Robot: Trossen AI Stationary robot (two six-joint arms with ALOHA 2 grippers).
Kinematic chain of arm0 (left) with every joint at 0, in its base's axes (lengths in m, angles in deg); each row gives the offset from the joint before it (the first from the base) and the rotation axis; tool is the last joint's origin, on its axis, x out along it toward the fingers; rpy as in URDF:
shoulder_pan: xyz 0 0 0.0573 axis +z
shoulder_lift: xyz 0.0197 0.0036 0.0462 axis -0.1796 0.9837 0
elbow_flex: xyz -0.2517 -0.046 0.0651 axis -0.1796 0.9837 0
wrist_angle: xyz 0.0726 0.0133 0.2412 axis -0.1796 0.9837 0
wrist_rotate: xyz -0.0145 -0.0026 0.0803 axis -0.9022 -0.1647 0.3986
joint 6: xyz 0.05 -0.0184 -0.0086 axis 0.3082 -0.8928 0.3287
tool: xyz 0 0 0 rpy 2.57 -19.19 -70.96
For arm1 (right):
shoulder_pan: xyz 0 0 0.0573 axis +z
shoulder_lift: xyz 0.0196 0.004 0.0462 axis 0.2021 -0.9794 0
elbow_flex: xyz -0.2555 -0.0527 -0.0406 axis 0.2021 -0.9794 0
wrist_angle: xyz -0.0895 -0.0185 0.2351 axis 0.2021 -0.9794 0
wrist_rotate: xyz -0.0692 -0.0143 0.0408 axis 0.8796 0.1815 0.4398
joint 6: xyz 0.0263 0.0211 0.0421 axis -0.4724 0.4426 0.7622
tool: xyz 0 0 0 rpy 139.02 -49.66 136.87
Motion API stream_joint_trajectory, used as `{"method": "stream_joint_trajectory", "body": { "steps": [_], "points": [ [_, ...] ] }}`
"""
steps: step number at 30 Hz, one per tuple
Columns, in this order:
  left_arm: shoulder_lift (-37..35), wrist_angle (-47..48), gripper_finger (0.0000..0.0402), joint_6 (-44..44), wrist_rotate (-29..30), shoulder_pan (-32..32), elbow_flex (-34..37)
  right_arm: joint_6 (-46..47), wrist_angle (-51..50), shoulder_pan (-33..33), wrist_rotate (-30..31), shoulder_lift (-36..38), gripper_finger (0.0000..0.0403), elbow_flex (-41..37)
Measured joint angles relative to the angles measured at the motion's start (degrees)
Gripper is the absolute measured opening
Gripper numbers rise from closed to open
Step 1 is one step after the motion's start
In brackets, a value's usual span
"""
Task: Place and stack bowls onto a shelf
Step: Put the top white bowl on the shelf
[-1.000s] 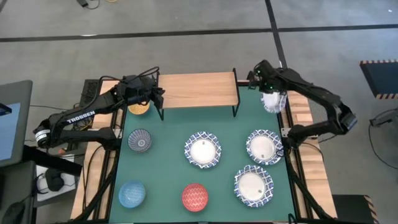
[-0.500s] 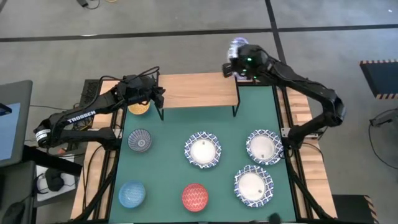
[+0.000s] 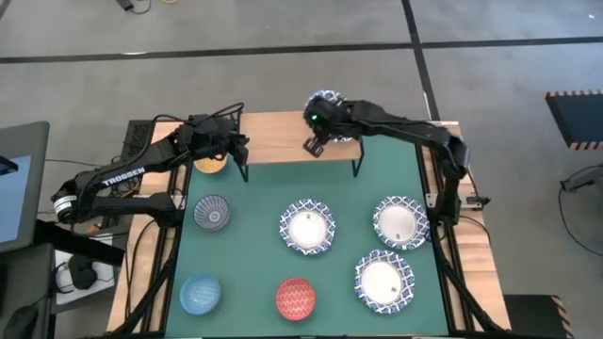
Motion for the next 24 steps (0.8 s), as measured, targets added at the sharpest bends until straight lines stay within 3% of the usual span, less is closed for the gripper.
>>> {"method": "stream_joint_trajectory", "body": {
  "steps": [13, 24],
  "points": [
    [0.0, 0.7, 0.0071, -1.5, -0.1, 0.0, 0.0, 2.4, -3.2, 3.4, -1.1, -2.2, 0.0058, 1.0],
    [0.0, 3.2, 0.0073, 1.1, -3.7, -0.3, 0.0, 6.7, -2.5, 3.1, -2.0, 1.0, 0.0200, 1.0]
  ]
}}
